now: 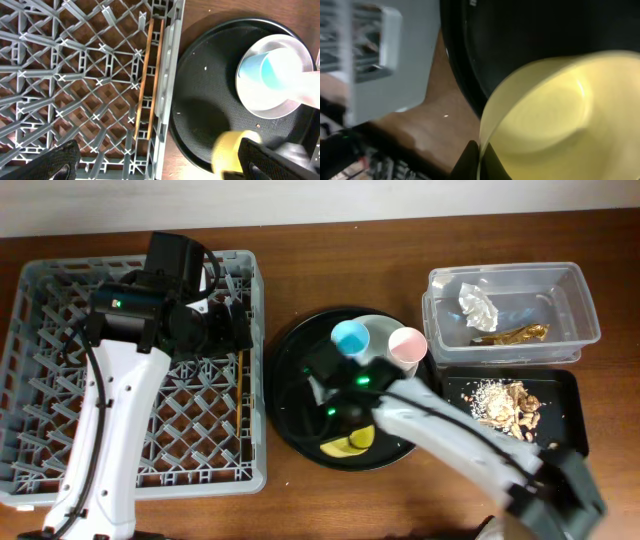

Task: Sort waste into correct bins and load items into the dishwasher rack
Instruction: 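Set the empty yellow bowl back on the round tray, then grasp the blue cup with the right gripper and lift it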

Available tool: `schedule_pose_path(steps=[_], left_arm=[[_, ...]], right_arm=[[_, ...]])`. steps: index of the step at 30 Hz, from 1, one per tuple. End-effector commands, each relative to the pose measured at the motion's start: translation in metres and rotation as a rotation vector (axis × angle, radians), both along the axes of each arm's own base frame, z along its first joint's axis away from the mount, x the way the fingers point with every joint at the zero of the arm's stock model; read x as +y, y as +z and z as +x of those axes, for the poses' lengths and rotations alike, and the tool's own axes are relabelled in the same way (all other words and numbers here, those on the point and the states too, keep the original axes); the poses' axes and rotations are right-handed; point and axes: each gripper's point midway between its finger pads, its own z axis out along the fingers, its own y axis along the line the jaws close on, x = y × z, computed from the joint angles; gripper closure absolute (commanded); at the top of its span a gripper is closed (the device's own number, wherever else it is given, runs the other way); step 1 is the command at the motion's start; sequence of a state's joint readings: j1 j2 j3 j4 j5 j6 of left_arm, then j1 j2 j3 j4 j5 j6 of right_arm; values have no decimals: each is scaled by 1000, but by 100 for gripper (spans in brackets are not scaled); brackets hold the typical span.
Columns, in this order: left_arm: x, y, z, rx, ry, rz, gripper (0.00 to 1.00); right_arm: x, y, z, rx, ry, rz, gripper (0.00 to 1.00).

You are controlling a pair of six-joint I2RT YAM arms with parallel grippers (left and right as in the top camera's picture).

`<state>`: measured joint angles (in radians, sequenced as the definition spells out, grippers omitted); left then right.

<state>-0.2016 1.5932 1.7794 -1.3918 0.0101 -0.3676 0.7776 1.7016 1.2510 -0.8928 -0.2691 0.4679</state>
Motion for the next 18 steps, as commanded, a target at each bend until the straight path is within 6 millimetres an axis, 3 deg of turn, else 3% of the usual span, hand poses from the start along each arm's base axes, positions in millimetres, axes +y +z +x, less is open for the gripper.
schedule_pose_path(steps=[1,3,5,6,7,8,10,14,18], left_arm=[[2,5,0,-16,17,-1,1],[2,5,0,-16,17,-1,1],[2,5,0,-16,17,-2,1],[2,5,0,-16,17,-1,1],[2,5,0,-16,17,-1,1],[2,5,0,-16,17,-1,1],[2,5,0,-16,17,-1,1],[2,5,0,-16,17,-1,1],[2,5,0,-16,17,-1,1]], right_arm=[[4,-13,-2,6,6,-30,73],[6,-5,1,-12,23,-13,58],[-1,45,27,-153,99,-8,43],[-13,55,43,-218,78,-65,35],[-38,63,69,-313,13,-172,35],[-57,66,90,-385,-17,-244,42],[-65,63,120,-459,-10,-264,51],[-51,44,161,-546,18,-238,51],[-41,12,177,-539,33,-249,51]])
